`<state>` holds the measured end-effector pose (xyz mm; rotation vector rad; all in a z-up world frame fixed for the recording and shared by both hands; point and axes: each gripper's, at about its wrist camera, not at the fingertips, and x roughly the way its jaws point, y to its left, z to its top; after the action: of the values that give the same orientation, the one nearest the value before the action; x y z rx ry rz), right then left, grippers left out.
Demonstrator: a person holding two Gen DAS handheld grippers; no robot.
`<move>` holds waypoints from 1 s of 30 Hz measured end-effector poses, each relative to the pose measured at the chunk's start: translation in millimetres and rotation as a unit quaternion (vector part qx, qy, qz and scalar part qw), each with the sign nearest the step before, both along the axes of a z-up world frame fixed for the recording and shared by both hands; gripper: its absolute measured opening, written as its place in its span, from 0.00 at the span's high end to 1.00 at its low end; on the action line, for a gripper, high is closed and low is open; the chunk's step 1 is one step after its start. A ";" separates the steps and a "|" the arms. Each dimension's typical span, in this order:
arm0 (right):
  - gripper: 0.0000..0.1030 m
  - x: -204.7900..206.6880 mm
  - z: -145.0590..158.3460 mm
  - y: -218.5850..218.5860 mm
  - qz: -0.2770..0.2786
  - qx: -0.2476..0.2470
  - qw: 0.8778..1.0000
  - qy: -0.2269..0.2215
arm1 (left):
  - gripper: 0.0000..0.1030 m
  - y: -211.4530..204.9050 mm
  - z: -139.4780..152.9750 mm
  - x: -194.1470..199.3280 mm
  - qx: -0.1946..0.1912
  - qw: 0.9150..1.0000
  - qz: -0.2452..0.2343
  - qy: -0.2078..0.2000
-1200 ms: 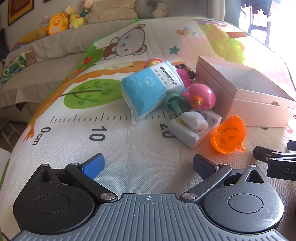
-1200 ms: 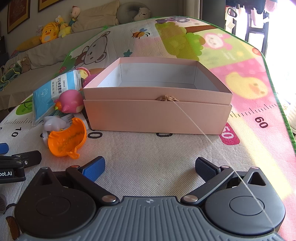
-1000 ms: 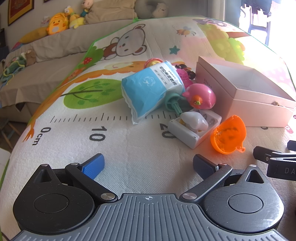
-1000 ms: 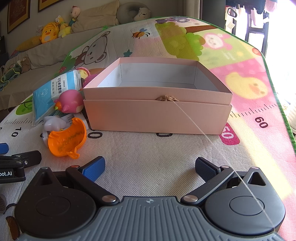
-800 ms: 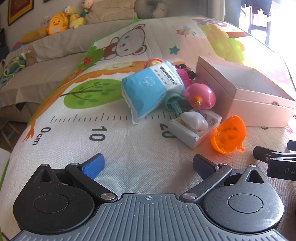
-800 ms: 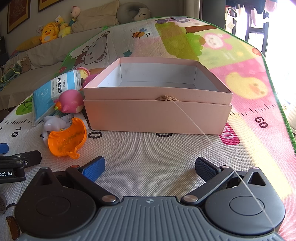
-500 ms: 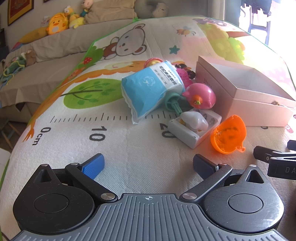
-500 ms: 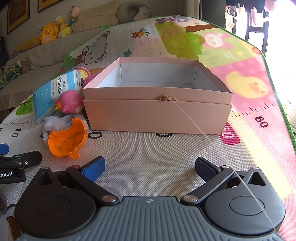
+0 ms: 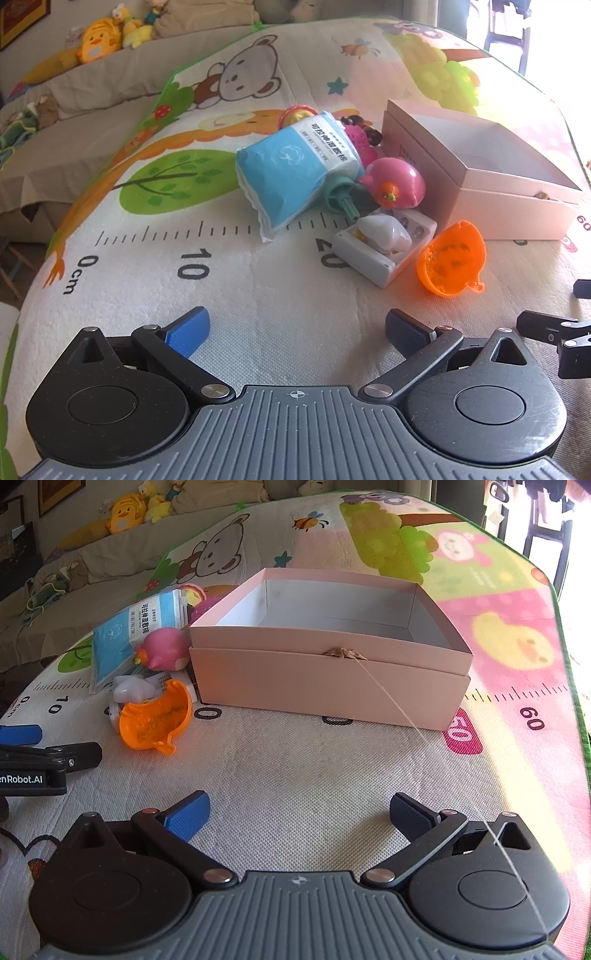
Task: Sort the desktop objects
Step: 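Move the right gripper toward the orange plastic egg half, then grasp the orange egg half with the right gripper and lift it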
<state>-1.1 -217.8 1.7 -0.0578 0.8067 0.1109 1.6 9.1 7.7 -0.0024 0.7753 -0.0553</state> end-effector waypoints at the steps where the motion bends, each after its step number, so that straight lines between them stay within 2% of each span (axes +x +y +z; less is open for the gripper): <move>1: 0.00 1.7 1.5 -0.4 0.006 0.001 1.000 0.008 | 0.00 4.9 2.6 -1.7 -0.005 1.000 0.004 -0.001; 3: 0.00 1.6 6.4 -0.1 0.027 0.008 0.999 0.019 | 0.00 12.7 6.5 -3.3 0.002 1.000 0.021 0.001; 5: 0.00 -4.8 13.3 3.1 0.043 0.015 0.999 0.000 | 0.00 19.2 9.0 -1.6 0.013 0.999 0.038 0.004; 9: 0.00 -15.1 25.8 30.8 0.105 -0.015 0.993 -0.045 | 0.00 26.8 13.4 3.8 0.009 0.998 0.054 0.005; 13: 0.00 -2.9 24.4 60.9 0.154 -0.038 0.986 -0.049 | 0.00 29.8 18.1 2.8 0.007 0.998 0.062 -0.004; 16: 0.09 15.5 17.1 80.3 0.168 -0.062 0.983 -0.048 | 0.00 35.8 22.6 1.0 0.001 0.997 0.073 -0.011; 19: 0.20 33.5 10.6 92.3 0.168 -0.058 0.983 -0.041 | 0.00 41.0 26.0 0.1 -0.005 0.997 0.078 -0.018; 20: 0.26 38.1 9.2 94.5 0.165 -0.057 0.984 -0.040 | 0.00 41.7 26.4 -0.4 -0.006 0.997 0.077 -0.019; 21: 0.37 41.3 9.2 95.1 0.161 -0.052 0.985 -0.042 | 0.00 41.9 26.8 -0.8 -0.006 0.997 0.075 -0.021; 22: 0.40 43.1 10.0 94.7 0.159 -0.048 0.985 -0.041 | 0.00 41.2 26.8 -1.0 -0.005 0.997 0.072 -0.021; 26: 0.41 38.7 12.8 83.6 0.150 -0.048 0.986 -0.048 | 0.00 32.7 24.9 0.3 -0.005 0.998 0.052 -0.019; 30: 0.41 25.8 14.9 51.1 0.109 -0.052 0.991 -0.052 | 0.00 10.5 23.3 3.7 -0.001 1.000 0.005 -0.020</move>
<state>24.6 -166.7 16.6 -0.2491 0.7009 0.2693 5.3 19.7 31.0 -0.0078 0.7354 -0.0457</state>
